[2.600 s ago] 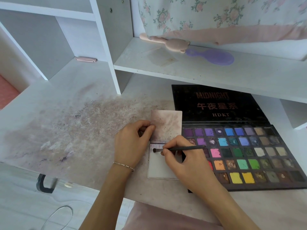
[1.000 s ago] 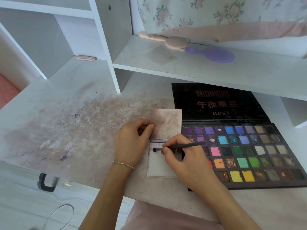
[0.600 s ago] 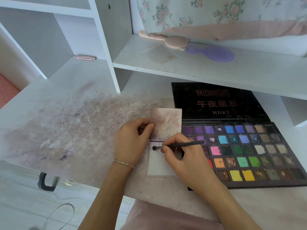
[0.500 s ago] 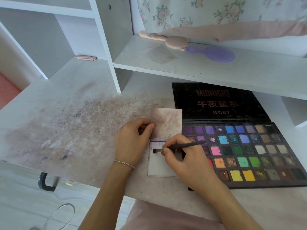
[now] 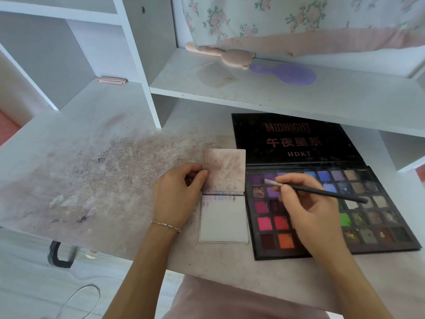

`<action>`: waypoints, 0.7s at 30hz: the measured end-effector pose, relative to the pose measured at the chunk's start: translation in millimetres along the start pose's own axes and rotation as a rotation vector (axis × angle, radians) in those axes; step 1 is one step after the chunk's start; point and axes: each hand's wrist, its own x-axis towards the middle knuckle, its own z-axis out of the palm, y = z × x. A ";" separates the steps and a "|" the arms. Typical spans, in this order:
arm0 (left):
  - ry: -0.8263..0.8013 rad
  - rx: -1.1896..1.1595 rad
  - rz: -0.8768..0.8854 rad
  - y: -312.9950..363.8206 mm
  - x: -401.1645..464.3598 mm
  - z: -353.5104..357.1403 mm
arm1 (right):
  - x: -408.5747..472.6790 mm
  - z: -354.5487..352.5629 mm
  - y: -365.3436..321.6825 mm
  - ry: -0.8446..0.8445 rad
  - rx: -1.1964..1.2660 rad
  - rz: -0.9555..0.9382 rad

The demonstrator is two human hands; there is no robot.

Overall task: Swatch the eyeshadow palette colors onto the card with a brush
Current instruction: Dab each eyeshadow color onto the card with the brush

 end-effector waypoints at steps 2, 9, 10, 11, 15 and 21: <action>0.000 -0.006 -0.001 0.1 0.0 0.2 | 1.2 -10.2 5.9 0.042 -0.035 0.020; 0.000 -0.009 -0.003 -0.7 -0.1 0.7 | 4.8 -27.3 20.5 0.152 -0.203 0.010; 0.001 -0.005 -0.003 -0.5 0.1 0.9 | 5.8 -27.9 21.3 0.147 -0.224 0.002; 0.002 -0.002 -0.003 -0.5 0.3 1.1 | 7.1 -28.0 21.9 0.140 -0.245 -0.005; 0.002 -0.003 0.007 -0.5 0.6 1.1 | 10.6 -25.8 23.6 0.081 -0.320 -0.025; 0.005 -0.004 0.013 -0.6 0.2 0.5 | 10.4 -26.4 25.4 0.053 -0.311 -0.047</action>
